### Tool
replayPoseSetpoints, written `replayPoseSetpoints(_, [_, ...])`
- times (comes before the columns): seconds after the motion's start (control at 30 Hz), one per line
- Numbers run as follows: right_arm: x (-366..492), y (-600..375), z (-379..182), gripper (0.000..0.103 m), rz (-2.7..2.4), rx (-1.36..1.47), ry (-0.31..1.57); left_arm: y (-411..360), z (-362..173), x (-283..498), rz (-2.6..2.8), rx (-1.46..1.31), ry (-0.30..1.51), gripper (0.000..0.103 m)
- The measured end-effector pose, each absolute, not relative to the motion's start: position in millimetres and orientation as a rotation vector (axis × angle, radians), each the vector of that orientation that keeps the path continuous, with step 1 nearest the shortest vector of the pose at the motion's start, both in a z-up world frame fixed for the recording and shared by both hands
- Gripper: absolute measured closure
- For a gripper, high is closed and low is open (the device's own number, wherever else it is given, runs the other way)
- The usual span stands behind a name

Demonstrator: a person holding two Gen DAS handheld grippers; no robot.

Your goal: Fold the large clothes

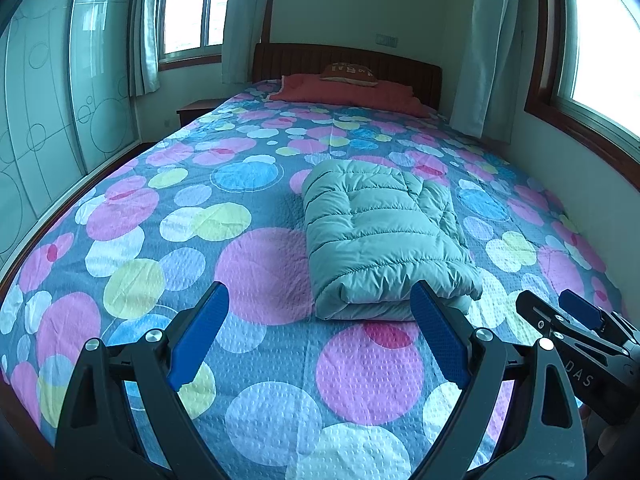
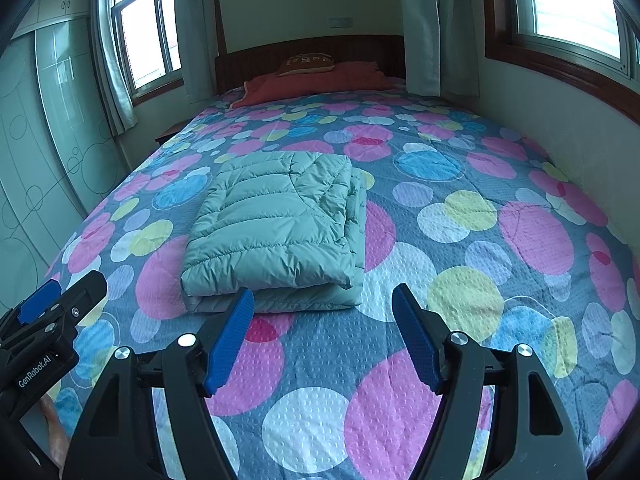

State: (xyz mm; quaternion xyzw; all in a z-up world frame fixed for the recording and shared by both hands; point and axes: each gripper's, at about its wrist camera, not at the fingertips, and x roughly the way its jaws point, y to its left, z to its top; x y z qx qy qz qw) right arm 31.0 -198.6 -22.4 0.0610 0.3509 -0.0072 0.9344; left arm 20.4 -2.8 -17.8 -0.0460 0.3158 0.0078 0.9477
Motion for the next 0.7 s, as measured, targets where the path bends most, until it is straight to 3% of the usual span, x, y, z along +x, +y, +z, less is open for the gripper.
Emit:
replayPoseSetpoints(0.43, [30.3, -197.6, -22.3, 0.032, -0.015, 0.124, 0.718, -8.8, -12.1, 20.2, 0.013, -0.064, 0.615, 0.011])
replayPoseSetpoints(0.7, [32.4, -197.1, -24.4, 0.032, -0.016, 0.127, 0.723, -12.4, -9.1, 22.6, 0.053, -0.028, 0.564, 0.002])
